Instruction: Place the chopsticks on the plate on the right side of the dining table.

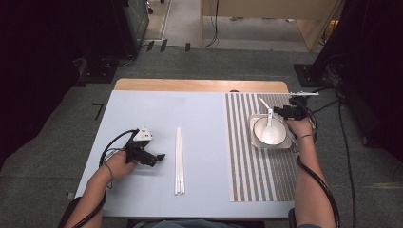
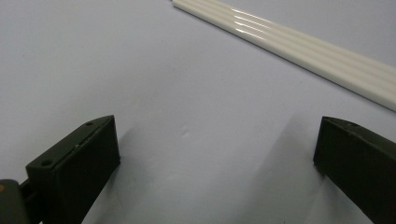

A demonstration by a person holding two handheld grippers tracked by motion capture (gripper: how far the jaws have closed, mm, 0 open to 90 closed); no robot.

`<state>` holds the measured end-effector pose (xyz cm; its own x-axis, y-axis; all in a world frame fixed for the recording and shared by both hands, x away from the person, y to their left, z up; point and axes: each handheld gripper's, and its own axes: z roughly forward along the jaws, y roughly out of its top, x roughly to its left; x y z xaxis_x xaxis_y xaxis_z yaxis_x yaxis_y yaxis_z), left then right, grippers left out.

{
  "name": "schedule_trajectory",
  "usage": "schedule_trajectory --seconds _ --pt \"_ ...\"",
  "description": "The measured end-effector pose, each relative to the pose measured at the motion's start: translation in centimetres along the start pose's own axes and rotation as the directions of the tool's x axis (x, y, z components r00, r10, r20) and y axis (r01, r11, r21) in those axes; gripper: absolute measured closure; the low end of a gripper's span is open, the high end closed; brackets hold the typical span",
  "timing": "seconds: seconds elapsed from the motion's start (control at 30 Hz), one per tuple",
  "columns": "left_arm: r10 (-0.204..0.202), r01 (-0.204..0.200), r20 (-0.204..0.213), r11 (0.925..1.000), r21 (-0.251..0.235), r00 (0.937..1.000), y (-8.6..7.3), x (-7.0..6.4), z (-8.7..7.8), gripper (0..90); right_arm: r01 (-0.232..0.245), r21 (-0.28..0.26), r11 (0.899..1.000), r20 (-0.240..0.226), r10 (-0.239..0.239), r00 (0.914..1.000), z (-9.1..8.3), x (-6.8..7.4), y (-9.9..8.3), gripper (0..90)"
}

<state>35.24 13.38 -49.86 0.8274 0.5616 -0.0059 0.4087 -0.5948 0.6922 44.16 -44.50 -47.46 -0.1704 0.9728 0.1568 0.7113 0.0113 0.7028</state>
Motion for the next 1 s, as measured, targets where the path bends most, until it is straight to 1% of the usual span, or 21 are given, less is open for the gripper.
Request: schedule_trajectory --seconds 0.07,0.23,0.33,0.37,0.43,0.53,0.7,0.8,1.0 --pt "0.0 0.0 0.0 1.0 0.0 1.0 0.0 0.0 0.0 0.0 -0.002 0.003 1.0 -0.009 0.002 1.0 -0.01 0.11 0.01 48.1" --pt "0.0 0.0 0.0 1.0 0.0 1.0 0.0 0.0 0.0 0.0 0.012 -0.001 1.0 -0.039 -0.012 0.9992 0.02 0.38 0.08 48.7" --pt "0.0 0.0 0.0 1.0 0.0 1.0 0.0 0.0 0.0 0.0 0.004 -0.001 1.0 -0.054 -0.004 0.9985 0.05 0.47 0.08 48.7" --pt "0.0 0.0 0.0 1.0 0.0 1.0 0.0 0.0 0.0 0.0 0.005 -0.002 1.0 -0.054 -0.005 0.9985 0.05 0.48 0.08 48.7" --pt "0.0 0.0 0.0 1.0 0.0 1.0 0.0 0.0 0.0 0.0 0.012 -0.012 1.0 -0.04 -0.013 0.9991 0.0 0.41 0.09 48.7" --pt "0.0 0.0 0.0 1.0 0.0 1.0 0.0 0.0 0.0 0.0 0.004 -0.024 1.0 -0.026 -0.005 0.9996 -0.17 0.2 0.11 48.7" --pt "0.0 0.0 0.0 1.0 0.0 1.0 0.0 -0.01 0.0 0.0 -0.004 -0.004 1.0 -0.015 0.004 0.9999 -0.05 -0.01 -0.1 48.7" --pt "-0.001 0.001 0.0 1.0 0.0 1.0 0.0 0.0 0.0 0.0 -0.003 0.005 1.0 -0.021 0.003 0.9998 0.06 0.07 -0.13 49.2" --pt "0.0 0.0 0.0 1.0 0.0 1.0 0.0 0.0 0.0 0.0 0.007 0.004 1.0 -0.036 -0.007 0.9993 0.05 0.35 0.03 49.5"
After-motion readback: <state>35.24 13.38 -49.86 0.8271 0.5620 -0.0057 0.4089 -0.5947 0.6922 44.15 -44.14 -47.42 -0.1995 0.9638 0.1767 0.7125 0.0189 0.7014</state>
